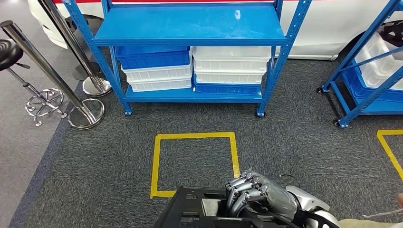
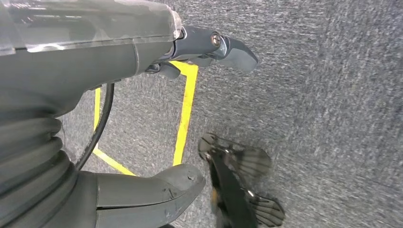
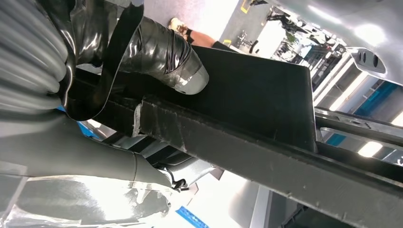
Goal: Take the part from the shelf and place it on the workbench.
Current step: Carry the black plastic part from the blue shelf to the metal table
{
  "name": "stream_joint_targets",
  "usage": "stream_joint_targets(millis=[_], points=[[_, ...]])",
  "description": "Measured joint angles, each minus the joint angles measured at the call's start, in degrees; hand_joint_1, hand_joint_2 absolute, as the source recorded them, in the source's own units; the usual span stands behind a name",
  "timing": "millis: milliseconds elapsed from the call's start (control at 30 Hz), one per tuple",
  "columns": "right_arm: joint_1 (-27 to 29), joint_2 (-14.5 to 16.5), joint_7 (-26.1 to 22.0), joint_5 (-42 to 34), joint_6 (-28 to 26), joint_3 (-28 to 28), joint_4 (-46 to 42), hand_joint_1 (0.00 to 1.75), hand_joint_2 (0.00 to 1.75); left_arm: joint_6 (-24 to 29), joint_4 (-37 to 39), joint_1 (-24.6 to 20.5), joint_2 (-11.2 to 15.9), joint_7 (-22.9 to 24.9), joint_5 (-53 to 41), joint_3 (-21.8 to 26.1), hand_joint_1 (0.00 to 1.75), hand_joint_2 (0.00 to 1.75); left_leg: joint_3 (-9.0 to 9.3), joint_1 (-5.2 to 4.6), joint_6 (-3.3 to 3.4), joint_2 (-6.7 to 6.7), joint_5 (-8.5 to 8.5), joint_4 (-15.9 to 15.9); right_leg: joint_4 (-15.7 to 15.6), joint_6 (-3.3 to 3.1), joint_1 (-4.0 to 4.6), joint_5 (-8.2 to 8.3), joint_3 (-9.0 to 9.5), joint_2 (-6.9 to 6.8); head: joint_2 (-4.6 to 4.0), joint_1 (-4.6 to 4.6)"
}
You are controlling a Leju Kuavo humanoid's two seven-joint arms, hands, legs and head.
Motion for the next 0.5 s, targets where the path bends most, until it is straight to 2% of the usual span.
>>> stream_joint_targets(millis=[33, 67, 100, 133, 200, 233, 267, 300, 333, 367, 400, 433, 467, 500], points=[[-0.1, 0.0, 0.0, 0.0, 0.2, -0.1, 0.0, 1.73, 1.75, -0.1, 0.0, -0.1, 0.1, -0.2, -0.1, 0.0, 0.0, 1.75, 3.62, -0.21, 0.44, -0.03, 0.55, -4.5, 0.1, 0.15, 0.15, 0.57, -0.61, 0.01, 0.0, 0.0], [-0.1, 0.0, 0.0, -0.1, 0.3, -0.2, 0.0, 1.73, 1.75, -0.2, 0.0, -0.1, 0.1, -0.4, -0.2, 0.0, 0.0, 1.75, 7.08, -0.37, 0.82, -0.05, 0.12, -9.4, 0.2, 0.37, 0.25, 1.12, -0.98, 0.0, 0.0, 0.01], [-0.2, 0.0, 0.0, -0.1, 0.4, -0.4, -0.1, 1.73, 1.75, -0.3, 0.0, -0.3, 0.1, -0.6, -0.3, 0.0, 0.0, 1.75, 9.58, -0.56, 1.08, -0.08, -0.72, -13.2, 0.2, 0.62, 0.3, 1.71, -1.2, -0.04, 0.0, 0.02], [-0.3, 0.0, 0.1, -0.1, 0.4, -0.5, -0.1, 1.73, 1.75, -0.4, 0.0, -0.3, 0.2, -0.8, -0.4, 0.0, 0.0, 1.75, 10.92, -0.71, 1.23, -0.08, -1.33, -15.6, 0.1, 0.94, 0.29, 2.32, -1.34, -0.09, 0.0, 0.03], [-0.5, 0.0, 0.2, -0.1, 0.4, -0.6, -0.1, 1.73, 1.75, -0.5, 0.0, -0.3, 0.1, -1.0, -0.6, 0.0, 0.0, 1.75, 10.57, -0.65, 1.57, 0.05, -0.81, -16.7, 0.0, 1.65, 0.12, 3.09, -1.74, -0.06, 0.0, 0.03], [-0.5, 0.0, 0.3, -0.1, 0.4, -0.7, -0.1, 1.73, 1.75, -0.6, 0.0, -0.3, 0.1, -1.1, -0.6, 0.0, 0.0, 1.75, 10.0, -0.57, 1.94, 0.18, -0.15, -16.7, 0.6, 2.0, 0.02, 2.17, -2.12, 0.07, 0.0, 0.04], [-0.5, 0.0, 0.3, -0.1, 0.4, -0.8, -0.1, 1.73, 1.75, -0.6, 0.0, -0.2, 0.0, -1.2, -0.7, 0.0, 0.0, 1.75, 9.31, -0.47, 2.33, 0.34, 0.56, -16.8, 2.0, 2.3, -0.08, 0.09, -2.68, 0.22, 0.0, 0.04], [-0.5, 0.0, 0.3, -0.1, 0.4, -0.9, -0.1, 1.73, 1.75, -0.6, 0.0, -0.2, 0.0, -1.2, -0.7, 0.0, 0.0, 1.75, 8.47, -0.44, 2.63, 0.49, 1.2, -16.6, 4.7, 2.54, -0.25, -2.99, -3.47, 0.35, 0.0, 0.04], [-0.5, 0.0, 0.3, -0.1, 0.4, -1.0, -0.1, 1.73, 1.75, -0.7, 0.0, -0.2, 0.0, -1.3, -0.7, 0.0, 0.0, 1.75, 7.5, -0.49, 2.85, 0.52, 1.82, -16.4, 8.3, 2.76, -0.33, -6.14, -4.34, 0.39, 0.0, 0.04], [-0.5, 0.0, 0.3, 0.0, 0.4, -1.1, -0.1, 1.73, 1.75, -0.7, 0.0, -0.2, 0.0, -1.4, -0.7, 0.0, 0.0, 1.75, 6.47, -0.53, 2.92, 0.56, 2.41, -16.0, 12.2, 2.94, -0.42, -8.3, -5.1, 0.4, 0.0, 0.04], [-0.4, 0.0, 0.3, 0.0, 0.4, -1.1, -0.1, 1.73, 1.75, -0.8, 0.0, -0.2, -0.1, -1.5, -0.8, 0.0, 0.0, 1.75, 5.34, -0.56, 2.88, 0.58, 2.96, -15.6, 15.4, 3.09, -0.5, -8.93, -5.43, 0.4, 0.0, 0.03], [-0.4, 0.0, 0.3, 0.0, 0.3, -1.2, -0.1, 1.73, 1.75, -1.0, 0.0, -0.2, -0.1, -1.7, -0.8, 0.0, 0.0, 1.75, 4.19, -0.57, 2.79, 0.6, 3.44, -15.0, 17.0, 3.17, -0.58, -8.12, -5.04, 0.4, 0.0, 0.03], [-0.4, 0.0, 0.3, 0.1, 0.3, -1.2, -0.1, 1.73, 1.75, -1.1, 0.0, -0.2, -0.1, -1.9, -0.8, 0.0, 0.0, 1.75, 3.12, -0.56, 2.67, 0.6, 3.9, -14.5, 16.6, 3.19, -0.65, -6.48, -3.72, 0.4, 0.0, 0.03], [-0.4, 0.0, 0.3, 0.1, 0.3, -1.2, -0.1, 1.73, 1.75, -1.2, 0.0, -0.1, -0.1, -2.0, -0.8, 0.0, 0.0, 1.75, 2.17, -0.55, 2.5, 0.59, 4.32, -14.1, 14.2, 3.11, -0.7, -4.88, -1.37, 0.4, 0.0, 0.03]])
